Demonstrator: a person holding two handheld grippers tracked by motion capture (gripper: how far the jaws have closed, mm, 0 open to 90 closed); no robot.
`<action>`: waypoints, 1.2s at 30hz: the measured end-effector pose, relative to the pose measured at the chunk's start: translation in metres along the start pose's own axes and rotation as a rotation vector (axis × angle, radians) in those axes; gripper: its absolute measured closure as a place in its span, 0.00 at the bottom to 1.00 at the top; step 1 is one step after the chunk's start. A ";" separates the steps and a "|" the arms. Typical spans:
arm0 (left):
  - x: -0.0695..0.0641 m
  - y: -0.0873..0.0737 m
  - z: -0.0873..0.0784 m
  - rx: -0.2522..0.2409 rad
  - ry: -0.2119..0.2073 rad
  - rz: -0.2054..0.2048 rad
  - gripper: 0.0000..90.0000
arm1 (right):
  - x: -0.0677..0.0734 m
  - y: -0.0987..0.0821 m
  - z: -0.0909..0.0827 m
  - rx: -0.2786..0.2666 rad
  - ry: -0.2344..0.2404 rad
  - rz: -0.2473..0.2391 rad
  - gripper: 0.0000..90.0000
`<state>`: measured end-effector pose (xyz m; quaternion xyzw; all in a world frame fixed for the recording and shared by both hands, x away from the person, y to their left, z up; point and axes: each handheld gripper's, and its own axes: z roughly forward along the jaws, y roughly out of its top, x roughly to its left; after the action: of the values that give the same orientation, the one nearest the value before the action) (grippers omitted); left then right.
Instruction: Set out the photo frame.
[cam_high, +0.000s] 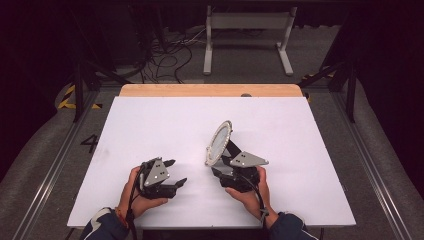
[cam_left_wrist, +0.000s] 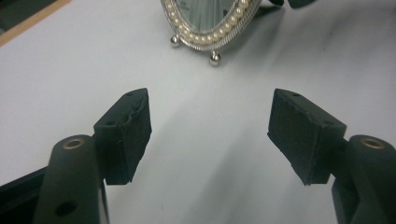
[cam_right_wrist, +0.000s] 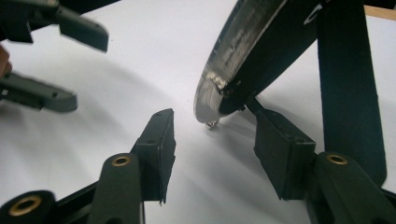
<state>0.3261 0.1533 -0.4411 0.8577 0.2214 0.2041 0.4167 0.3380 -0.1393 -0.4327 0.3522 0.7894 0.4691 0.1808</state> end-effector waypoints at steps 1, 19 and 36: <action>-0.001 -0.002 -0.002 0.002 0.005 -0.008 0.31 | 0.000 0.001 0.001 -0.001 -0.002 -0.001 0.52; 0.000 -0.015 -0.007 0.032 0.046 -0.075 0.13 | 0.006 0.010 0.025 -0.003 -0.047 0.044 0.49; 0.002 -0.016 -0.007 0.040 0.079 -0.071 0.12 | -0.005 0.009 0.024 -0.008 -0.026 0.067 0.63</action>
<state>0.3205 0.1673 -0.4493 0.8488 0.2723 0.2183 0.3973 0.3597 -0.1256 -0.4369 0.3836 0.7731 0.4734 0.1765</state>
